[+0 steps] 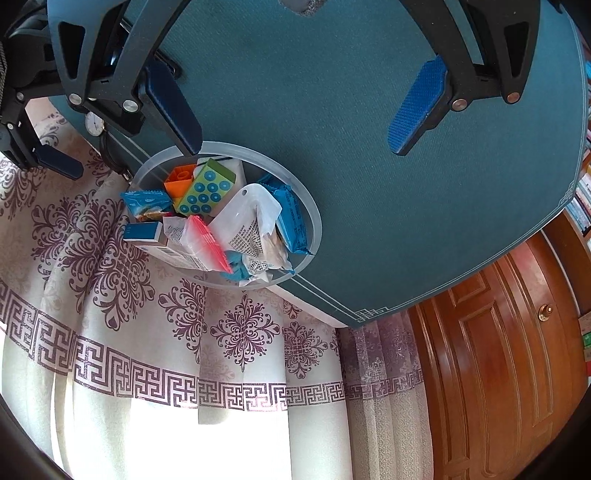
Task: Organize objects
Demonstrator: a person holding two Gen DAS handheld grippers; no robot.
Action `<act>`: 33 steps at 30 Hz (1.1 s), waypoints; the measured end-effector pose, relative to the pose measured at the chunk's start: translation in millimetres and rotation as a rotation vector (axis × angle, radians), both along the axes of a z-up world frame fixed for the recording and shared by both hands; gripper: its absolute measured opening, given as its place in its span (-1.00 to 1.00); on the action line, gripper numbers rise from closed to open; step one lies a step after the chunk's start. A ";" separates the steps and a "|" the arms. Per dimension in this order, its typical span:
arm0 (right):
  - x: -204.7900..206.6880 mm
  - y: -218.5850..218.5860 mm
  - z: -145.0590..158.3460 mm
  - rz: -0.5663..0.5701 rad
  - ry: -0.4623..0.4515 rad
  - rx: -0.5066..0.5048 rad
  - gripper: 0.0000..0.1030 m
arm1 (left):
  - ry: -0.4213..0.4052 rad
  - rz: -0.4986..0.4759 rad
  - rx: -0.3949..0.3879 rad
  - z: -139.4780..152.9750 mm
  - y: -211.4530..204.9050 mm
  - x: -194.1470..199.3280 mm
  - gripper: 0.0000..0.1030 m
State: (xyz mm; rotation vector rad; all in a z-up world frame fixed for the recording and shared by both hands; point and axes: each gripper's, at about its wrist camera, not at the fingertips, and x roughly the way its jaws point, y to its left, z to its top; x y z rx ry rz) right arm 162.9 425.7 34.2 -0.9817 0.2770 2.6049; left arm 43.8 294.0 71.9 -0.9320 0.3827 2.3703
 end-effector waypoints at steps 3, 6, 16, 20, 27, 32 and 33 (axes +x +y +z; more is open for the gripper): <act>0.0 0.1 -0.1 0.001 0.000 0.000 0.82 | -0.009 -0.007 0.002 -1.0 0.9 -0.3 0.99; -0.1 0.9 -0.3 -0.003 -0.002 0.002 0.82 | -0.015 -0.013 0.000 -1.8 2.0 0.2 0.99; -3.8 4.8 1.2 -0.020 -0.004 0.012 0.82 | -0.018 -0.026 0.003 -1.7 3.7 1.5 0.99; -5.1 3.2 1.1 -0.020 -0.006 0.012 0.82 | -0.019 -0.030 0.004 -1.5 4.5 2.0 0.99; -7.2 1.8 -0.6 -0.019 -0.012 0.010 0.82 | -0.012 -0.045 0.004 -1.0 5.4 4.9 0.99; -6.8 2.3 -1.6 -0.021 -0.013 0.008 0.82 | 0.000 -0.055 -0.004 -1.1 8.5 8.5 0.99; -6.9 2.4 -1.6 -0.021 -0.013 0.008 0.82 | 0.001 -0.056 -0.005 -1.2 8.8 8.6 0.99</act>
